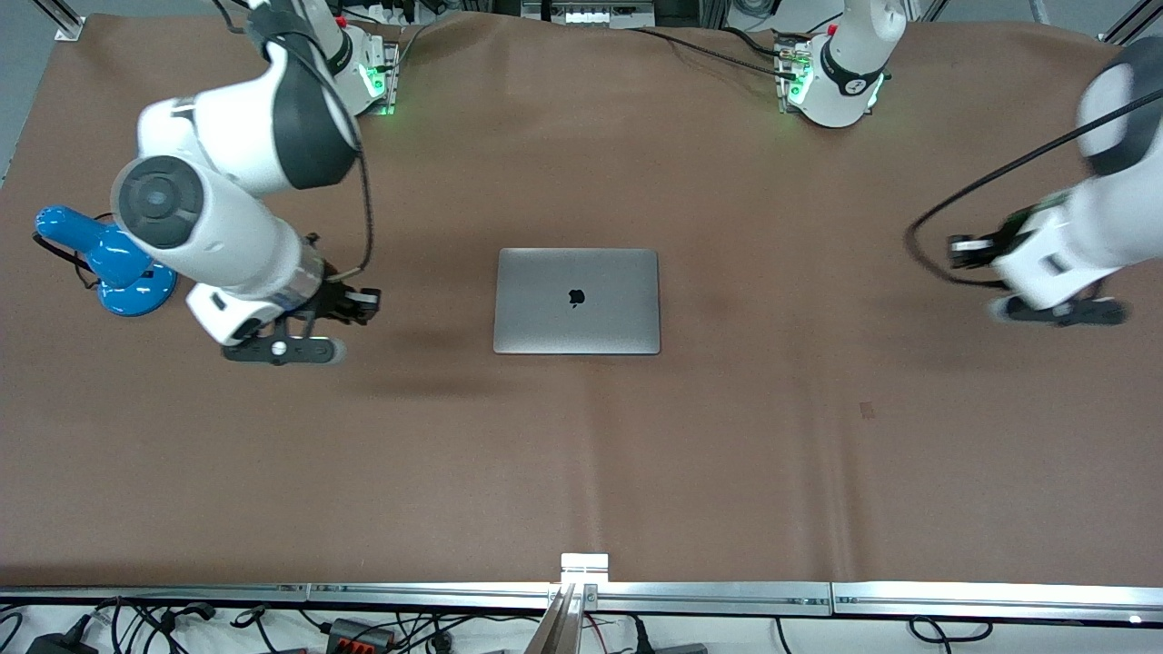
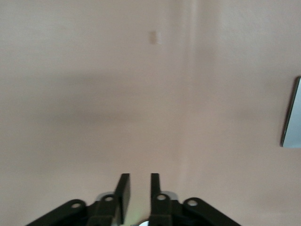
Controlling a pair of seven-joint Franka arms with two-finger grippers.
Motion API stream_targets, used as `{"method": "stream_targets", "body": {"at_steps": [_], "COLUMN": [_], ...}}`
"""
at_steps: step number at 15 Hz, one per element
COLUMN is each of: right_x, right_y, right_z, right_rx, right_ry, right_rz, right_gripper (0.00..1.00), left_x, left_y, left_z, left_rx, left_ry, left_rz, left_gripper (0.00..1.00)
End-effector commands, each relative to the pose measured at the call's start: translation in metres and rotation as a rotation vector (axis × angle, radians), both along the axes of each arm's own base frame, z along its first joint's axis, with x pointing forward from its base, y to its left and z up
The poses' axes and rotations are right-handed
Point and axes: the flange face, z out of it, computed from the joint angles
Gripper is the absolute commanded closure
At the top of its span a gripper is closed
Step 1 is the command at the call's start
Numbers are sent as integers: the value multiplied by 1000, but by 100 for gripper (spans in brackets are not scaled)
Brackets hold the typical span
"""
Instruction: Close laptop with both arms from behind
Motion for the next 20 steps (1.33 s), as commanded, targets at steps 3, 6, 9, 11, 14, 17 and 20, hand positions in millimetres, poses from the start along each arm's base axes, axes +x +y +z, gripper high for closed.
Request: {"method": "stream_targets", "body": {"at_steps": [3, 6, 9, 11, 14, 17, 20], "right_x": [14, 24, 30, 31, 26, 24, 11], "right_y": [-43, -97, -162, -199, -229, -236, -231], "right_z": [55, 79, 85, 92, 104, 104, 109], "right_rx": [-35, -27, 60, 75, 48, 25, -22], "right_ry": [-51, -85, -91, -118, -145, -146, -142], "right_rz": [-60, -85, -71, -90, -75, -43, -23], "right_gripper": [0, 0, 0, 0, 0, 0, 0], "left_x": [-51, -51, -41, -40, -36, -34, -34], "left_y": [18, 13, -15, -16, -19, -26, -24], "left_z": [22, 10, 25, 23, 23, 26, 26], "left_rx": [36, 42, 37, 37, 33, 4, -1], "left_ry": [-64, -78, -68, -64, -71, -92, -90], "left_rz": [51, 75, 49, 57, 37, 35, 48], "left_gripper": [0, 0, 0, 0, 0, 0, 0]}}
